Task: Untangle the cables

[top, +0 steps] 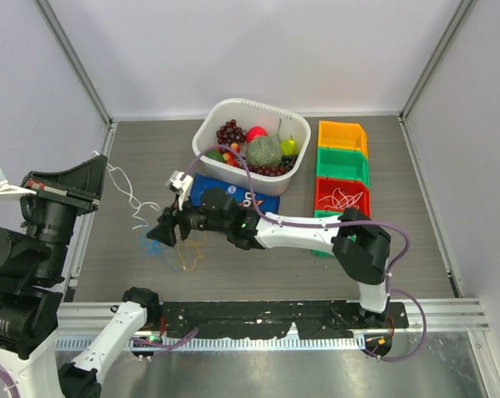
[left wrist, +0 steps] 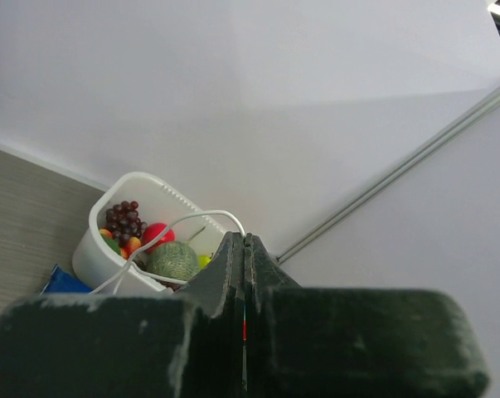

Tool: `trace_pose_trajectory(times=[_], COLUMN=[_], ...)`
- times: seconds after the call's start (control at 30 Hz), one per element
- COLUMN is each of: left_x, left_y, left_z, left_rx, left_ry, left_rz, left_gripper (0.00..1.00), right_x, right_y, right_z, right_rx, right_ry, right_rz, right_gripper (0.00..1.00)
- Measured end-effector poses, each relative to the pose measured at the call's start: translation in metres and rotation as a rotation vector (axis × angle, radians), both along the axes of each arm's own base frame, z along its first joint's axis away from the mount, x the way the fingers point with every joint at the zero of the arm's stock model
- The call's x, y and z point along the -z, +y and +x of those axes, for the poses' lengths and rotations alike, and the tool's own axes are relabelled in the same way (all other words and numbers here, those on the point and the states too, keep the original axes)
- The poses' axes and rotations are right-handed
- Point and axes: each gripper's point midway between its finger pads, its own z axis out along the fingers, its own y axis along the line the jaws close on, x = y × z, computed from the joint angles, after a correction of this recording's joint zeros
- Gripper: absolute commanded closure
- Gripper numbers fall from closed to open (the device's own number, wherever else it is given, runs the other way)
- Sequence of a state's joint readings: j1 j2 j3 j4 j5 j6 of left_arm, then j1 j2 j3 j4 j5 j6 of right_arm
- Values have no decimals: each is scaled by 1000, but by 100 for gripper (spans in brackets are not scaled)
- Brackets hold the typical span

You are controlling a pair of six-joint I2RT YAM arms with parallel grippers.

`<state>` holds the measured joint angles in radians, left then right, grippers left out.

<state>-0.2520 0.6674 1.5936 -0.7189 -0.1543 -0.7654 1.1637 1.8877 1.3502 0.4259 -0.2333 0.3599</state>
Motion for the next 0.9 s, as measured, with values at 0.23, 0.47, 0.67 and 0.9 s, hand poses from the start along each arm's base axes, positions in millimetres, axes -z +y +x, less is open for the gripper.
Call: trace_pose_trajectory(times=[0.23, 0.47, 0.67, 0.9], left_x=[-6, -15, -31, -21], left_y=[-7, -15, -16, -17], left_z=[2, 3, 4, 11], left_rx=[35, 78, 83, 78], left_ry=[-11, -29, -65, -45], left_rz=[-30, -58, -64, -34], left_gripper=[100, 100, 100, 100], right_x=[-10, 54, 98, 152], right_y=[25, 37, 21, -36], right_z=[-9, 21, 29, 21], right_rx=[-59, 90, 170, 236], right_ry=[-19, 65, 134, 169], right_rz=[73, -28, -92, -290], right_gripper=[48, 93, 73, 50])
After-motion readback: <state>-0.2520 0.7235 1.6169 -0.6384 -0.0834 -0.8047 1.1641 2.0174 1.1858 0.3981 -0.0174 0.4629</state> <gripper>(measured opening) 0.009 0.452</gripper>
